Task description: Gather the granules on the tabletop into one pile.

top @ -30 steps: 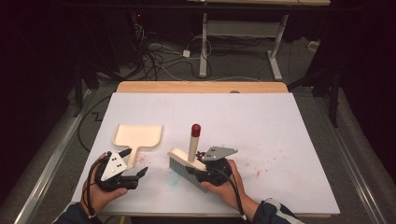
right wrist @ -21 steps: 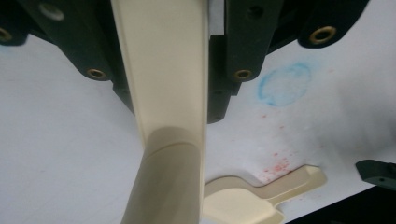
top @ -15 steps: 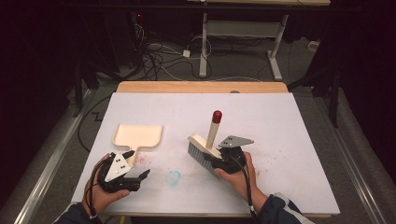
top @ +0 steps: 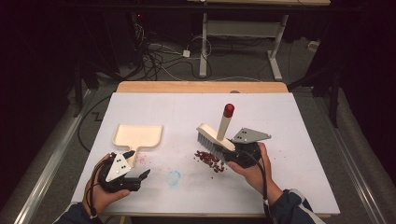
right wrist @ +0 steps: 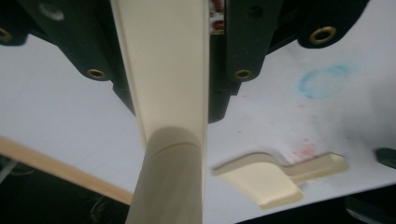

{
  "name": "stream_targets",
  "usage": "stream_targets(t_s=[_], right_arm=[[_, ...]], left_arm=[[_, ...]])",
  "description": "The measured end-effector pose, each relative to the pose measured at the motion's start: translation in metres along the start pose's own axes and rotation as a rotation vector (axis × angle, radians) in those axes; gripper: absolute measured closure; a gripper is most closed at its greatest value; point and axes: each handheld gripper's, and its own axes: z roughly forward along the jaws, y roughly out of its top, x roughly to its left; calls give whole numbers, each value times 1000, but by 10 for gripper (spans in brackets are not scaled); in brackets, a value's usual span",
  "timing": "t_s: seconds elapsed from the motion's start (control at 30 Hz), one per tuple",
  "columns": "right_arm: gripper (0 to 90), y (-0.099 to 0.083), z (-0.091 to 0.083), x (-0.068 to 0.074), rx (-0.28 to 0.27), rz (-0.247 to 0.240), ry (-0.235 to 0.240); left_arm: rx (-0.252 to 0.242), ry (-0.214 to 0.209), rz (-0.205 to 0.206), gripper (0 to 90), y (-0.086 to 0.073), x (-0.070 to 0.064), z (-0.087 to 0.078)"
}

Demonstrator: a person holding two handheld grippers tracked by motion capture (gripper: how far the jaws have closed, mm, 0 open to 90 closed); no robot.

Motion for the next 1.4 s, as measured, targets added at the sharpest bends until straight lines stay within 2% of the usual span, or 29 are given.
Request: stream_targets(t_s=[0.07, 0.13, 0.2, 0.37, 0.43, 0.53, 0.6, 0.63, 0.87, 0.93, 1.07, 1.1, 1.23, 1.3, 1.33, 1.37, 1.4], right_arm=[[675, -4, 7, -9, 18, -57, -58], [675, -10, 14, -16, 42, -91, -114], [675, -17, 19, -21, 78, -83, -167], [676, -28, 18, -23, 123, -81, -216], [676, -29, 20, -22, 118, -69, -196], [675, -29, 24, -13, 115, -82, -177], [674, -30, 26, -2, 119, -108, -182], [673, -30, 28, 7, 119, -128, -164], [673, -26, 30, 26, 113, -178, -107], [674, -25, 30, 28, 110, -189, -106], [675, -22, 26, 26, 89, -173, -103], [676, -19, 21, 24, 74, -167, -116], [675, -13, 8, 21, 39, -162, -116], [675, -10, -2, 18, -2, -146, -63], [675, -10, -12, 16, -35, -151, 26], [675, -10, -12, 16, -35, -151, 26], [675, -11, -17, 16, -53, -165, 82]], left_arm=[[5, 1, 3, 179, 1, 0, 1], [11, 4, 14, 179, 1, -1, 2], [11, 7, 19, 179, 1, -1, 1], [9, 4, 18, 179, 0, -1, 1], [10, 2, 24, 179, 1, -1, 1], [12, -1, 30, 179, 1, -2, 1], [14, -2, 33, 179, 1, -2, 2], [15, -2, 33, 179, 1, -2, 2], [15, -5, 32, 179, 1, -2, 3], [16, -6, 31, 179, 1, -2, 3], [16, -7, 27, 179, 1, -1, 3], [16, -6, 25, 179, 1, -1, 3], [14, -4, 24, 179, 1, -1, 2], [16, -3, 27, 179, 1, -1, 2], [16, -3, 27, 179, 1, -1, 2], [16, -4, 27, 179, 1, -1, 2], [15, -3, 29, 179, 1, -1, 2]])
